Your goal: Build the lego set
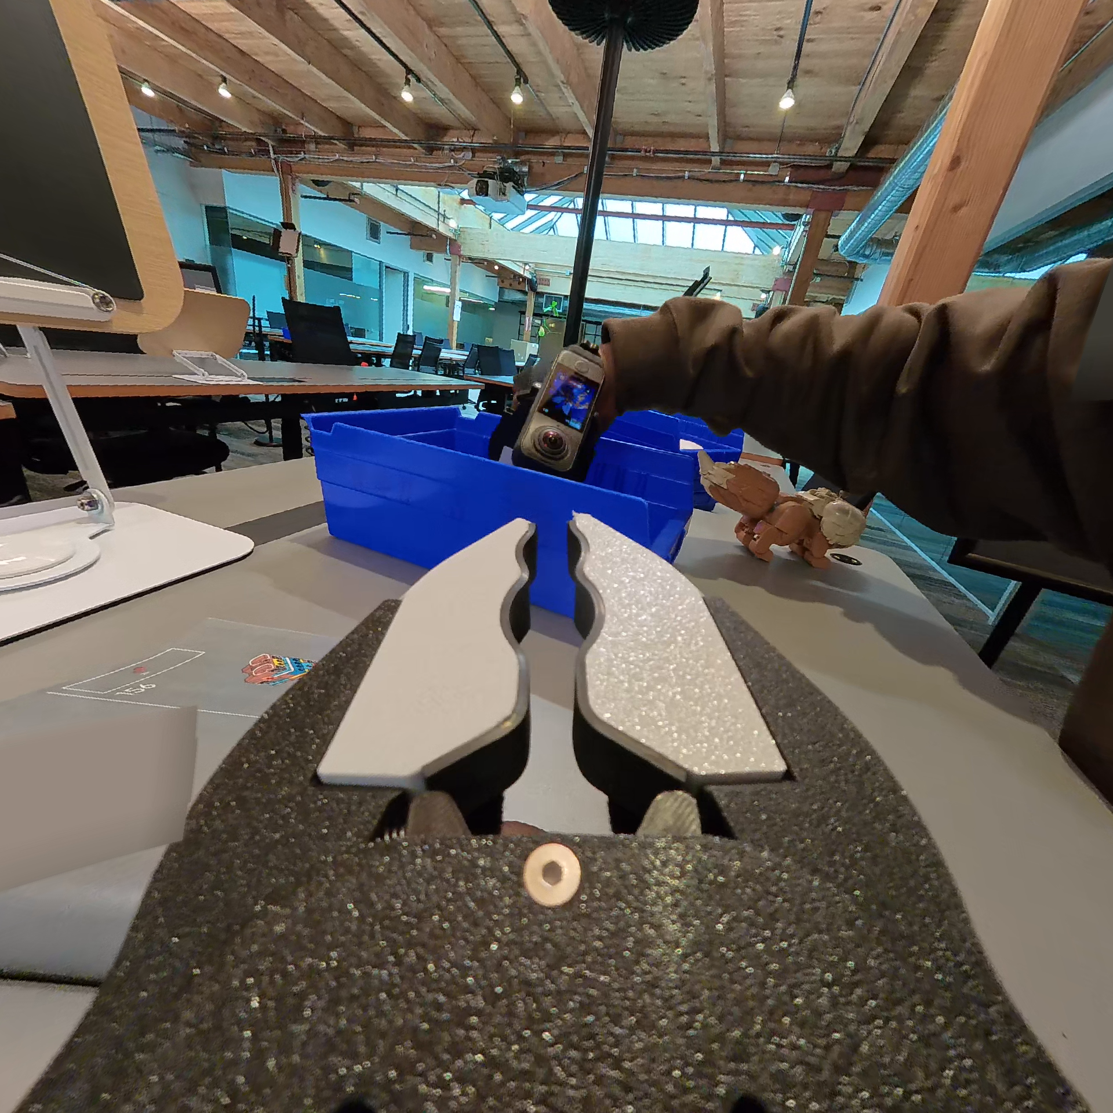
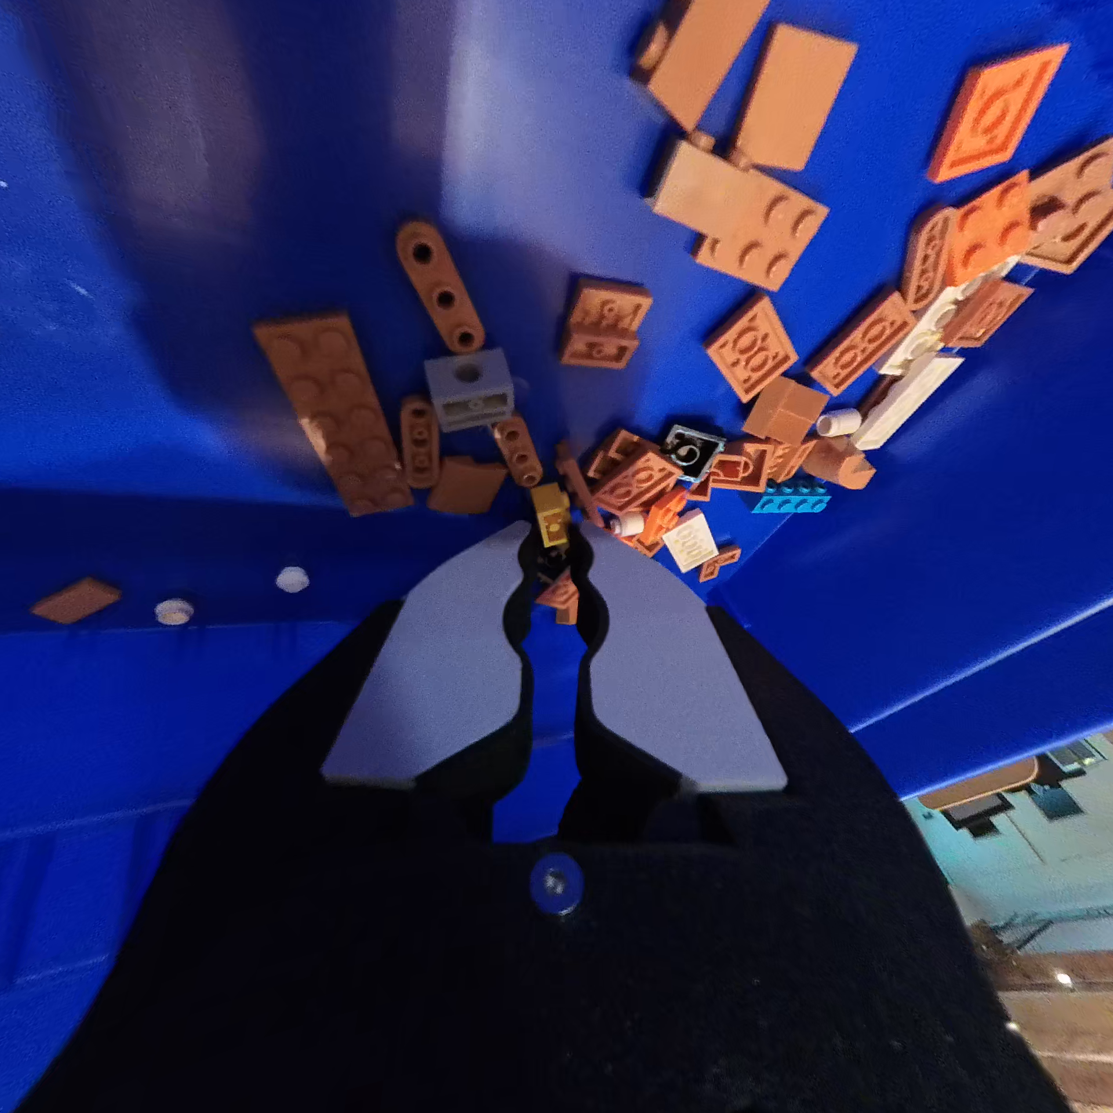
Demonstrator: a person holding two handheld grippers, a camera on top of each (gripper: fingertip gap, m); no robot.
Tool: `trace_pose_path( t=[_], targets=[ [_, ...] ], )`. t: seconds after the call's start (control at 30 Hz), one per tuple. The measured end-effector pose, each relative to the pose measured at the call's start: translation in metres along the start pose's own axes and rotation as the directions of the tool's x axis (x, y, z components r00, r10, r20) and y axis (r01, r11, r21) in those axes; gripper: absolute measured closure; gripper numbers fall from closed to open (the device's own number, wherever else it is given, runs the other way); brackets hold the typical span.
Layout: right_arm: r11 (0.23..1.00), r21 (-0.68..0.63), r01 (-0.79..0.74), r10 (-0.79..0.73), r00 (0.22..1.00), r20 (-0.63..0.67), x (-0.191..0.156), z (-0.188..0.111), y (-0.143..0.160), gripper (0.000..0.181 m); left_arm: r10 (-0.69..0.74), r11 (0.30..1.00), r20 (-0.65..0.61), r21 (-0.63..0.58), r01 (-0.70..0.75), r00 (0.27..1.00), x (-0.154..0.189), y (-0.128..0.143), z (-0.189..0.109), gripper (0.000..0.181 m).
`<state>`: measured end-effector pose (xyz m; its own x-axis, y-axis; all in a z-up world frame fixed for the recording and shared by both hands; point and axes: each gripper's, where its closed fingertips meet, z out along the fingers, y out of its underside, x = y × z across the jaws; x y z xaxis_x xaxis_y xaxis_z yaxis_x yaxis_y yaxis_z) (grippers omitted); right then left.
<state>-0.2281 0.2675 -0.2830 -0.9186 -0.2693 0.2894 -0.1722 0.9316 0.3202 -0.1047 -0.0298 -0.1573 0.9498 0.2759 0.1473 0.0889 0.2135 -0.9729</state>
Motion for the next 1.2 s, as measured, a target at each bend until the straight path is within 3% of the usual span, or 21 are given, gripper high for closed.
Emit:
trace_pose_path(
  t=[0.03, 0.27, 0.37, 0.5, 0.7, 0.87, 1.03, 1.2],
  targets=[
    [1.000, -0.004, -0.007, 0.007, 1.000, -0.003, 0.001, 0.000, 0.000, 0.172, 0.000, 1.000, 0.001, 0.000, 0.000, 1.000, 0.000, 0.000, 0.000, 0.171],
    [0.995, 0.054, -0.086, 0.088, 0.995, -0.040, 0.000, -0.019, -0.004, 0.172, 0.001, 1.000, -0.002, -0.004, -0.001, 1.000, 0.002, 0.000, 0.000, 0.172],
    [0.975, 0.145, -0.168, 0.184, 0.978, -0.101, 0.001, -0.052, -0.012, 0.172, 0.003, 1.000, -0.015, -0.012, -0.003, 1.000, 0.006, 0.000, -0.001, 0.172],
    [0.903, 0.359, -0.235, 0.314, 0.932, -0.181, -0.011, -0.120, -0.047, 0.172, 0.005, 1.000, -0.048, -0.029, -0.007, 0.999, 0.016, 0.004, -0.007, 0.172],
    [0.667, 0.725, -0.170, 0.441, 0.875, -0.200, -0.047, -0.229, -0.156, 0.173, 0.007, 0.999, -0.138, -0.044, -0.013, 0.990, 0.039, 0.008, -0.008, 0.171],
    [0.387, 0.920, -0.066, 0.548, 0.818, -0.171, -0.044, -0.285, -0.245, 0.173, -0.027, 1.000, -0.220, -0.019, 0.023, 0.975, 0.055, 0.004, -0.012, 0.166],
    [0.149, 0.989, 0.009, 0.668, 0.737, -0.108, -0.024, -0.291, -0.282, 0.173, -0.151, 0.986, -0.279, 0.022, 0.163, 0.948, 0.052, -0.008, -0.034, 0.156],
    [0.107, 0.992, 0.066, 0.702, 0.701, -0.122, -0.029, -0.275, -0.286, 0.173, -0.267, 0.958, -0.307, 0.017, 0.286, 0.913, 0.044, -0.011, -0.032, 0.153]
  ],
)
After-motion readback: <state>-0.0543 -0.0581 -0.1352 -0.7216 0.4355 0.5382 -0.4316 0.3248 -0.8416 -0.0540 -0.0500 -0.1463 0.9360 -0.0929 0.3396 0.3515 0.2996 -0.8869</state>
